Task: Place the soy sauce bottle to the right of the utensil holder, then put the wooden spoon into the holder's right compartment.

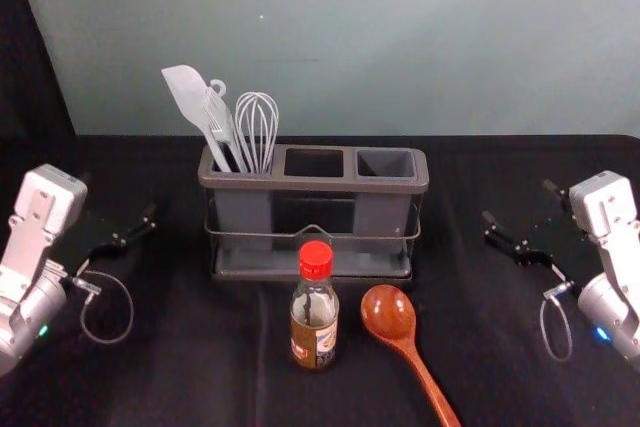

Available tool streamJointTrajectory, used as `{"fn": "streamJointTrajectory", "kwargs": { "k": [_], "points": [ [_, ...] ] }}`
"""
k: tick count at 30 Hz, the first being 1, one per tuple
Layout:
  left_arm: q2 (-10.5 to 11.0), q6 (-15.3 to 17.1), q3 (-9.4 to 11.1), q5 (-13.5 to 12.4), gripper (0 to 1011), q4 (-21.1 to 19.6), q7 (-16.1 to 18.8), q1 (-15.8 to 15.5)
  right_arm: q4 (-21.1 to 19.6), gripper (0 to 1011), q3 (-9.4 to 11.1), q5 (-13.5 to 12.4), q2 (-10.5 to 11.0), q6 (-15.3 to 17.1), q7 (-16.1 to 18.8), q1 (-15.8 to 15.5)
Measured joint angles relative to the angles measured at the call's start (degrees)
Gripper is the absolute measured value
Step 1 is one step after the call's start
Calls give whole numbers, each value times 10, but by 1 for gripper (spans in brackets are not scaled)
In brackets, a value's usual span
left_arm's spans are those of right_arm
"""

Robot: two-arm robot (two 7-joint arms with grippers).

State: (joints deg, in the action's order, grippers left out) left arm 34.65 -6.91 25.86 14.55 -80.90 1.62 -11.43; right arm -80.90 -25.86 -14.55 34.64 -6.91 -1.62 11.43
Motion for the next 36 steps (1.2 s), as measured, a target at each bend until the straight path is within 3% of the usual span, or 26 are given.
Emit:
{"fn": "streamJointTrajectory", "kwargs": {
  "k": [13, 25, 36],
  "points": [
    [0, 0, 0, 0, 1011, 0, 0, 0, -13, 1002, 7, 6, 2, -7, -2, -9],
    [0, 0, 0, 0, 1012, 0, 0, 0, -89, 1002, 46, 12, 19, -24, -5, -58],
    [0, 0, 0, 0, 1012, 0, 0, 0, -165, 1002, 92, -27, 51, -70, 38, -124]
  ]
}}
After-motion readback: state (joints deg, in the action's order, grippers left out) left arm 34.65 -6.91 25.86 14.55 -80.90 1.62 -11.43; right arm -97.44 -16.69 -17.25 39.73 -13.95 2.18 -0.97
